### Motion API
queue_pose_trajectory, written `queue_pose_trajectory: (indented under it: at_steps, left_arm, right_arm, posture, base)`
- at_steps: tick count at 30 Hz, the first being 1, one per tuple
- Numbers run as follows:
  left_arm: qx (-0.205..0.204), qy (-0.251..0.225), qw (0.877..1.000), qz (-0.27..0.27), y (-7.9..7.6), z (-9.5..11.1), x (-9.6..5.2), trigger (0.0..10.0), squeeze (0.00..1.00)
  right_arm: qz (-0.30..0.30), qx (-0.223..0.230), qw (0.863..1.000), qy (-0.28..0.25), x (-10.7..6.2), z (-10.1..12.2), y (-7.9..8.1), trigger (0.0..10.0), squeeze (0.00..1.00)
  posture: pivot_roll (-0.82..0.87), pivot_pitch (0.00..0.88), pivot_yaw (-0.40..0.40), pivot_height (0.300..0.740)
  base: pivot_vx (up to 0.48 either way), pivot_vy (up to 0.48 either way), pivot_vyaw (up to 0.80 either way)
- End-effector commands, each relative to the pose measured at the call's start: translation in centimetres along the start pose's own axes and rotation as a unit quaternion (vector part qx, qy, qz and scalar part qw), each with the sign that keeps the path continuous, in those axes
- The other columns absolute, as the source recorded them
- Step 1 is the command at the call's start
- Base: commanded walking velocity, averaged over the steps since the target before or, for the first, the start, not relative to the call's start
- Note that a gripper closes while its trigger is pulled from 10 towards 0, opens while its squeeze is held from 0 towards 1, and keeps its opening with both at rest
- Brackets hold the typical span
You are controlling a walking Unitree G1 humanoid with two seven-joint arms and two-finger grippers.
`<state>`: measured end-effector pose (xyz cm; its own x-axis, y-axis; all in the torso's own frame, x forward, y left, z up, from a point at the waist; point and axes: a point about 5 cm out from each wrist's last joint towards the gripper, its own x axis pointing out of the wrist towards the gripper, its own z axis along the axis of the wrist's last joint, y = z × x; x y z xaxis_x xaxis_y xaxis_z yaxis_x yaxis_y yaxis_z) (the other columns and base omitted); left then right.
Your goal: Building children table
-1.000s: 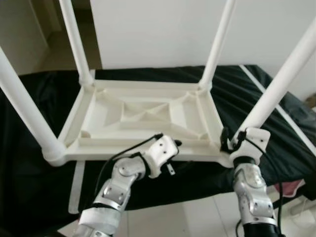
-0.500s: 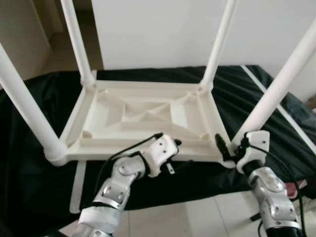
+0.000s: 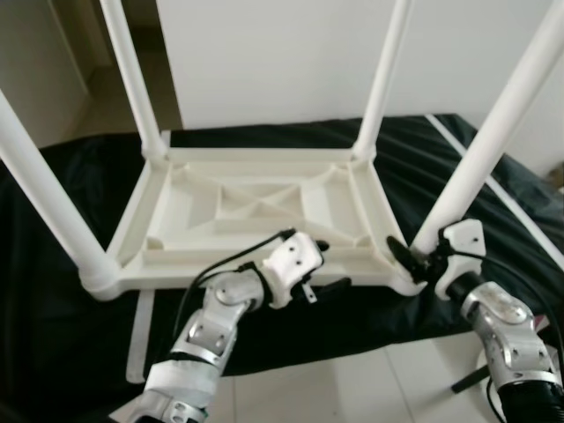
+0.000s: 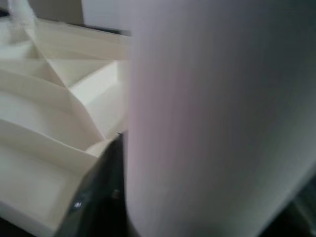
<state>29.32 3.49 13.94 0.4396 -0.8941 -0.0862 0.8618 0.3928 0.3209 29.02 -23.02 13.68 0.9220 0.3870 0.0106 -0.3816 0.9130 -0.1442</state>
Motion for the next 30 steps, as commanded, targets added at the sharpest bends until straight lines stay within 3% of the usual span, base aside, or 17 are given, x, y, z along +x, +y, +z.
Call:
queue_pose_trajectory:
  at_steps: [1,6,7,8,15,22,23,26,28,29,30]
  left_arm:
    - [0.001,0.005,1.0,0.022,0.1,-0.2,0.2,10.0,0.0]
    - [0.001,0.005,1.0,0.018,-0.1,-0.3,0.5,10.0,0.0]
    - [0.0,0.005,1.0,0.017,-0.1,-0.3,0.7,10.0,0.0]
    - [-0.001,0.007,1.0,0.018,-0.1,-0.4,0.8,10.0,0.0]
    - [-0.001,0.012,1.0,0.02,-0.2,-0.6,0.7,10.0,0.0]
    - [-0.003,0.015,1.0,0.025,-0.3,-0.9,0.3,10.0,0.0]
    - [-0.005,0.009,1.0,0.024,-0.3,-0.7,0.4,10.0,0.0]
    - [-0.006,0.006,1.0,0.024,-0.3,-0.6,0.4,10.0,0.0]
    - [-0.007,0.004,1.0,0.025,-0.3,-0.5,0.5,10.0,0.0]
    - [-0.007,0.004,1.0,0.025,-0.3,-0.5,0.5,10.0,0.0]
    - [-0.007,0.008,1.0,0.027,-0.2,-0.6,0.5,10.0,0.0]
  right_arm:
    - [0.017,-0.003,1.0,0.007,0.0,-0.3,0.4,0.0,0.0]
    - [0.022,0.001,1.0,0.015,-0.5,-0.8,0.4,0.0,0.0]
    - [0.017,-0.001,1.0,0.023,-0.6,-1.1,0.4,2.5,0.0]
    - [0.001,-0.001,0.999,0.036,-0.4,-1.3,0.3,10.0,0.0]
    - [-0.038,-0.002,0.999,0.03,-0.2,-1.2,0.2,10.0,0.0]
    - [-0.141,0.035,0.989,0.015,0.2,-1.1,0.7,10.0,0.0]
    - [-0.188,0.059,0.98,0.011,0.5,-1.0,0.9,10.0,0.0]
    - [-0.207,0.07,0.976,0.01,0.6,-1.0,1.1,10.0,0.0]
    - [-0.262,0.102,0.96,0.009,1.1,-1.1,1.5,10.0,0.0]
    - [-0.262,0.102,0.96,0.009,1.1,-1.1,1.5,10.0,0.0]
    - [-0.307,0.127,0.943,0.009,1.5,-1.2,2.0,10.0,0.0]
  posture:
    - [0.02,0.0,-0.001,0.74]
    - [0.01,0.0,-0.005,0.74]
    - [0.01,0.0,-0.005,0.74]
    - [0.0,0.0,-0.007,0.74]
    - [0.01,0.0,-0.009,0.74]
    - [0.02,0.0,-0.019,0.74]
    - [0.02,0.0,-0.02,0.74]
    - [0.02,0.0,-0.021,0.74]
    - [0.03,0.0,-0.031,0.74]
    - [0.03,0.0,-0.031,0.74]
    - [0.03,0.0,-0.029,0.74]
  base:
    - [0.0,0.0,0.0]
    - [0.0,0.0,0.0]
    - [0.0,0.0,0.0]
    - [0.0,0.0,0.0]
    - [0.0,0.0,0.0]
    - [0.0,0.0,0.0]
    - [0.0,0.0,0.0]
    - [0.0,0.0,0.0]
    - [0.0,0.0,0.0]
    - [0.0,0.0,0.0]
    - [0.0,0.0,0.0]
